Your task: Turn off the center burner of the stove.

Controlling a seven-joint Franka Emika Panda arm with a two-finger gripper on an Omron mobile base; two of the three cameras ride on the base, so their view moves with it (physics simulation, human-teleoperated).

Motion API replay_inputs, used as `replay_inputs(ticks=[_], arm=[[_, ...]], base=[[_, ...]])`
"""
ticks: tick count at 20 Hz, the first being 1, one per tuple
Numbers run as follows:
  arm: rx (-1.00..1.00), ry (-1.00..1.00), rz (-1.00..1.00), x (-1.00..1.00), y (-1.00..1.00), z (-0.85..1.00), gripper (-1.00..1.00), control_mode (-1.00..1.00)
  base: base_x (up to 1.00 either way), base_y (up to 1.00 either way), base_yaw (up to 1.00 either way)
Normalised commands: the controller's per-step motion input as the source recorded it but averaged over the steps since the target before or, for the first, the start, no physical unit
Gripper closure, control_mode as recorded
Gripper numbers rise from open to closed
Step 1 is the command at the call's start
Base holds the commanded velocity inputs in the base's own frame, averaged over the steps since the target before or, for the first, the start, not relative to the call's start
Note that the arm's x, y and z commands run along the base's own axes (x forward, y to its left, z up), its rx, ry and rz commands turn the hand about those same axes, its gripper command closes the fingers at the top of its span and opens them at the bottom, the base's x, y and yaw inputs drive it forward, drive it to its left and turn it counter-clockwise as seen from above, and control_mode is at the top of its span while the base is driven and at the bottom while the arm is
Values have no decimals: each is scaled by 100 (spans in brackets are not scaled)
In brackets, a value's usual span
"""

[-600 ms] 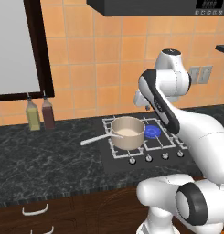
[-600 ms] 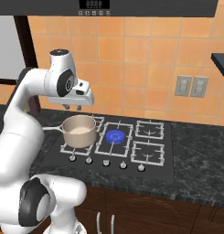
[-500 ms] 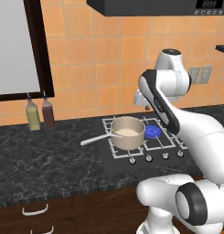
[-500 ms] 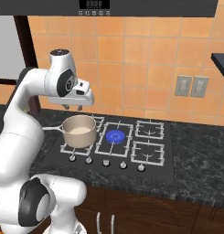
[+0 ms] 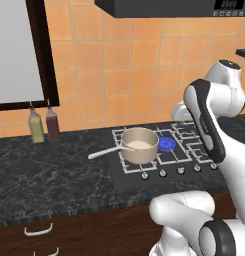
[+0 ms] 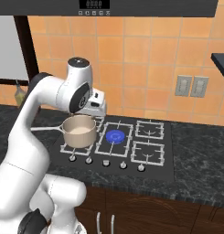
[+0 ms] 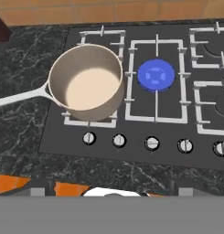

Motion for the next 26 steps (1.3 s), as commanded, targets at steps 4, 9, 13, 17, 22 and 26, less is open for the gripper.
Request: replay_inputs(ticks=[4, 9, 13, 17, 22, 26], arm=[[0, -1, 4, -40, -22, -11, -100, -100], [0, 0, 15, -46, -33, -22, -100, -100], [-2, 0, 19, -23, -29, -11, -100, -100], [-6, 0, 21, -1, -4, -2, -100, -100], [-1, 5, 29, 0, -2, -1, -100, -100], [-8, 3, 30, 0, -4, -14, -100, -100]], base=[[0, 0, 0], [0, 0, 0], [0, 0, 0], [0, 0, 0], [0, 0, 0], [0, 0, 0]])
